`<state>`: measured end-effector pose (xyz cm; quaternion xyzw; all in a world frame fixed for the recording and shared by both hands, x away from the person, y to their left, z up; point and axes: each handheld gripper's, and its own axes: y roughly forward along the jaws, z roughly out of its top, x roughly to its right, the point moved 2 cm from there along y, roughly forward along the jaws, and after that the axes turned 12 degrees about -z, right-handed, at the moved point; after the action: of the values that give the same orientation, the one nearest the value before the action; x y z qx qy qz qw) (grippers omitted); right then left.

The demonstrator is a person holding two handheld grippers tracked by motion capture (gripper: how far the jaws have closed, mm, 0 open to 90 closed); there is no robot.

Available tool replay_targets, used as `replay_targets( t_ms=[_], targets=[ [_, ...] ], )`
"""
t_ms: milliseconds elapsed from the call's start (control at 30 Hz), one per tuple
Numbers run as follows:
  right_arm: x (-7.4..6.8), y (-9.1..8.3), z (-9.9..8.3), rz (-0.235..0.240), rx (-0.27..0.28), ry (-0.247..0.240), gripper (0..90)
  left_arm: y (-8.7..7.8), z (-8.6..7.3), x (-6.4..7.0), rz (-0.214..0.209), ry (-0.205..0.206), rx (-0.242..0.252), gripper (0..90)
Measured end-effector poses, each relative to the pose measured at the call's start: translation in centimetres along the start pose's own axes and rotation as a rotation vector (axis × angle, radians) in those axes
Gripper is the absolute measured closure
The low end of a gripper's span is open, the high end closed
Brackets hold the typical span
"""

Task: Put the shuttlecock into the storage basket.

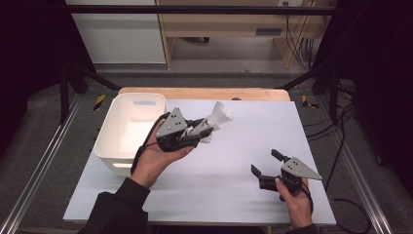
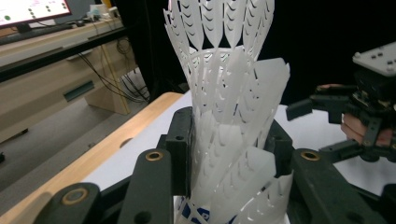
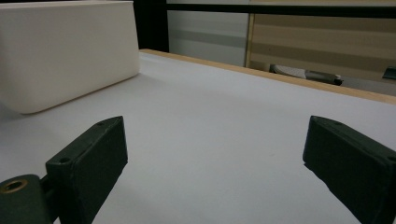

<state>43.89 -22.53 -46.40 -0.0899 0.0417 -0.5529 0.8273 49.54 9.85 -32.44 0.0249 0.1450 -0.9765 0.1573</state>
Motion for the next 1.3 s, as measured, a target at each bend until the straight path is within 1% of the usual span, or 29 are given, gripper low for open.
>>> replay_targets(
  t_ms=[33, 100, 167, 233, 267, 300, 367, 433, 567, 633, 700, 767, 867, 933, 1000, 1100, 1167, 1200, 1300],
  targets=[
    [0.0, 0.0, 0.0, 0.000, -0.003, 0.008, 6.4, -0.3, 0.3, -0.3, 0.006, -0.004, 0.004, 63.6],
    [0.1, 0.0, 0.0, -0.002, -0.006, 0.012, 6.3, -0.9, 0.8, -0.8, 0.022, 0.002, -0.001, 63.6],
    [0.1, 0.0, 0.0, -0.005, -0.009, 0.010, 6.1, -1.7, 1.4, -1.3, 0.033, -0.004, 0.008, 63.6],
    [0.1, 0.0, 0.0, -0.001, -0.009, 0.010, 5.6, -2.4, 1.9, -1.9, 0.048, 0.002, 0.004, 63.5],
    [0.1, 0.0, 0.0, -0.001, -0.009, 0.010, 5.6, -2.4, 1.9, -1.9, 0.048, 0.002, 0.004, 63.6],
    [0.0, 0.0, 0.0, -0.005, -0.014, 0.004, 5.6, -3.2, 2.4, -2.5, 0.064, 0.004, 0.004, 63.5],
    [-0.1, 0.1, 0.0, -0.001, -0.013, -0.007, 5.6, -4.1, 2.8, -3.1, 0.083, 0.004, 0.007, 63.5],
    [-0.2, 0.1, 0.0, -0.004, -0.014, -0.013, 5.5, -5.0, 3.0, -3.9, 0.104, -0.003, 0.023, 63.5],
    [-0.3, 0.0, 0.0, -0.002, -0.011, -0.018, 5.0, -6.6, 3.1, -5.5, 0.147, -0.019, 0.036, 63.5],
    [-0.2, 0.0, 0.0, -0.001, -0.006, -0.019, 4.9, -7.3, 3.1, -6.3, 0.172, -0.027, 0.039, 63.5],
    [-0.2, 0.1, -0.1, -0.001, -0.003, -0.021, 4.9, -7.8, 3.0, -7.1, 0.188, -0.043, 0.050, 63.5],
    [-0.1, 0.0, -0.1, -0.002, 0.002, -0.028, 4.8, -8.3, 2.8, -7.7, 0.204, -0.053, 0.058, 63.5],
    [-0.1, -0.1, -0.1, -0.005, 0.009, -0.025, 4.6, -8.9, 2.4, -8.4, 0.225, -0.061, 0.063, 63.5],
    [-0.1, 0.0, -0.1, -0.005, 0.011, -0.028, 4.6, -9.1, 2.2, -8.7, 0.227, -0.066, 0.067, 63.5],
    [-0.1, 0.0, -0.1, -0.003, 0.009, -0.030, 4.6, -9.2, 2.1, -8.9, 0.236, -0.062, 0.060, 63.5],
    [-0.2, 0.0, -0.2, -0.001, 0.019, -0.041, 4.5, -9.4, 1.5, -9.8, 0.261, -0.081, 0.064, 63.5],
    [-0.1, 0.0, -0.2, -0.003, 0.019, -0.039, 4.4, -9.5, 1.1, -10.3, 0.272, -0.084, 0.065, 63.5],
    [-0.1, 0.0, -0.2, -0.005, 0.020, -0.040, 4.3, -9.5, 0.9, -10.6, 0.276, -0.089, 0.067, 63.5],
    [0.0, -0.1, -0.2, -0.009, 0.026, -0.039, 4.2, -9.6, 0.1, -11.6, 0.292, -0.122, 0.084, 63.5]
  ],
)
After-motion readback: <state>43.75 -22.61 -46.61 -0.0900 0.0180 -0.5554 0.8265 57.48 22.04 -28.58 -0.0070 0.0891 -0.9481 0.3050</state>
